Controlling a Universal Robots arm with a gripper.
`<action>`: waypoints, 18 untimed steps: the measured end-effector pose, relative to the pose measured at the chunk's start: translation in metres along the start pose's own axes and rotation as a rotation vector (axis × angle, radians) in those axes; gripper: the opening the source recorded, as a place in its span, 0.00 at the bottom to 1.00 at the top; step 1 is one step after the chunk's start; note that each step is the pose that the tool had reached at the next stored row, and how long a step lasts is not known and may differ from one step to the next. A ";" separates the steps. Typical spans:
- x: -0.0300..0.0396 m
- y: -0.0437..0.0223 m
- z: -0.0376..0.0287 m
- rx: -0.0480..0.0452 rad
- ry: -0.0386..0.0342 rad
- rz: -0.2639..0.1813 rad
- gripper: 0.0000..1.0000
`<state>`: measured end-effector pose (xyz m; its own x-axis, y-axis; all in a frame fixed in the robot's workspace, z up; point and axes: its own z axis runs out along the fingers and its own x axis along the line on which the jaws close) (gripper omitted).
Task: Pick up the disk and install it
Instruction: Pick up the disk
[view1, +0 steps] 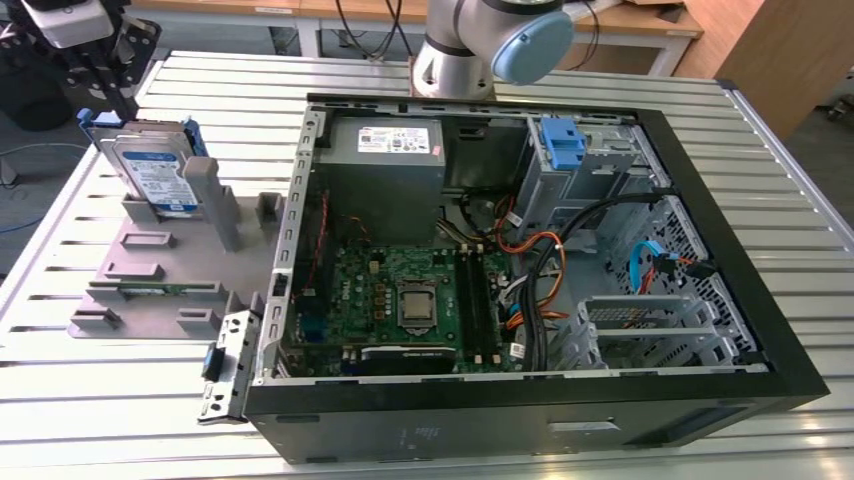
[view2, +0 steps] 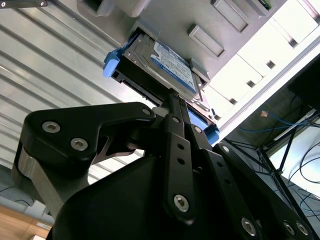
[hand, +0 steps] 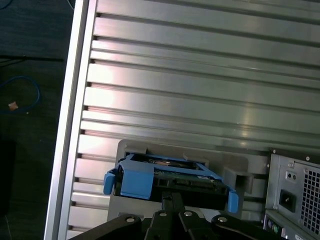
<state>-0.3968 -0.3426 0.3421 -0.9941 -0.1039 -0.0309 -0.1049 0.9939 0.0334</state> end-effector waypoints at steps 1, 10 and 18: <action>0.0000 0.0000 0.0000 0.0000 0.0001 -0.001 0.11; 0.0000 0.0000 0.0000 -0.0009 0.0010 -0.029 0.11; 0.0000 0.0000 0.0000 -0.0023 0.0025 -0.075 0.11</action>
<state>-0.3968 -0.3427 0.3421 -0.9834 -0.1787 -0.0309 -0.1797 0.9832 0.0334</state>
